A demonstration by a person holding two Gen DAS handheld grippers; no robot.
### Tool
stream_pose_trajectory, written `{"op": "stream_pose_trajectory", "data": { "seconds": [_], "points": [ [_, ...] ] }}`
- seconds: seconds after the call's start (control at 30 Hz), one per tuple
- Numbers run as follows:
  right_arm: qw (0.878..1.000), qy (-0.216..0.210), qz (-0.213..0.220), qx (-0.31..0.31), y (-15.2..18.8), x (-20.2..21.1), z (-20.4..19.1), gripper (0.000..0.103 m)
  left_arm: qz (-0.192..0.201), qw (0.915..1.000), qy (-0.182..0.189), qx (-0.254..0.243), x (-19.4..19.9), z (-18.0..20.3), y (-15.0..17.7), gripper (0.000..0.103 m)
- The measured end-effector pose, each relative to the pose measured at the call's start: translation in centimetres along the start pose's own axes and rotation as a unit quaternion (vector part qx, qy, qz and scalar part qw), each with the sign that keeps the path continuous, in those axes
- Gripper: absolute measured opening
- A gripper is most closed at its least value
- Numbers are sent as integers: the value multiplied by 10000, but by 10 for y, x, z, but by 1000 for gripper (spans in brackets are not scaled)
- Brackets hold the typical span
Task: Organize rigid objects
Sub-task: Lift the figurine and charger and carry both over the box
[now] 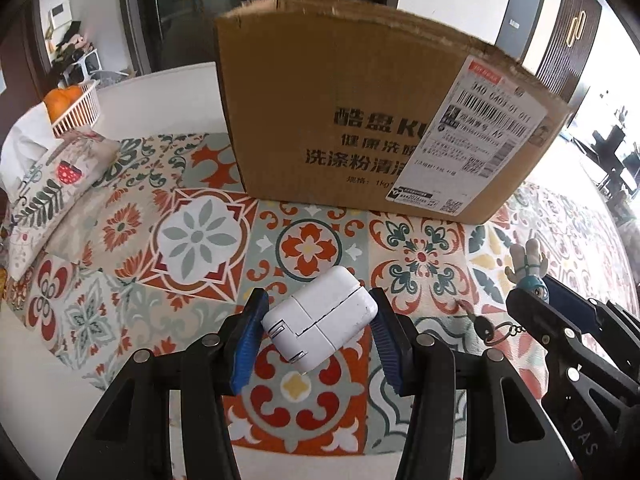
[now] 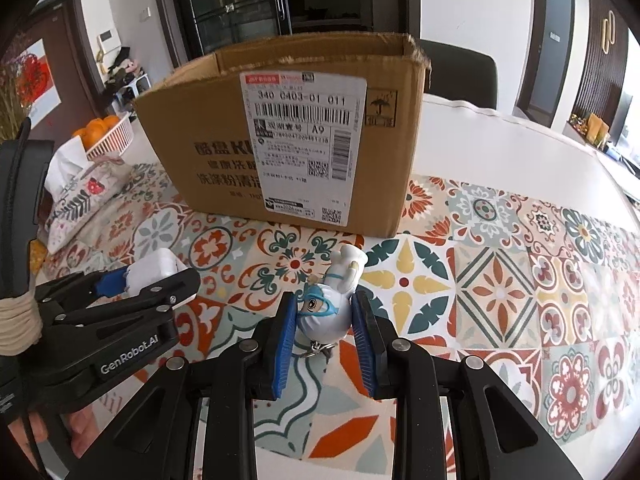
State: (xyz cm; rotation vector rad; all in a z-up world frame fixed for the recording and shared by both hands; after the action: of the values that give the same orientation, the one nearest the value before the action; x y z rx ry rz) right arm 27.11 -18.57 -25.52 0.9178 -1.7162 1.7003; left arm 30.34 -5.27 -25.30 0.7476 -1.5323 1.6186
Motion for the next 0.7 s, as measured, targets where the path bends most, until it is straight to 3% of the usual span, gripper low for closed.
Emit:
{"op": "stream_pose_trajectory", "data": {
  "seconds": [0.7],
  "points": [
    [9968,118,787,41,-45,83,-20,28,844,9957,224,-299,96,-6,-43,50]
  ]
}}
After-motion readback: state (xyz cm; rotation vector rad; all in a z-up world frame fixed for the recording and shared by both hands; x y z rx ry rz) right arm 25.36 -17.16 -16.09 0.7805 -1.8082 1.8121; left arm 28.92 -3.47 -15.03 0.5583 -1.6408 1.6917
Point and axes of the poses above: each gripper's, at about its wrist camera, not at the fingertips, and x roughly against the way its jaws point, z to its right, y to its underside, the point moved 6 cm from there along -x, roughly the way its jaws point, and after that the axes turned 2 degrees about y, right-handed, at the moved point
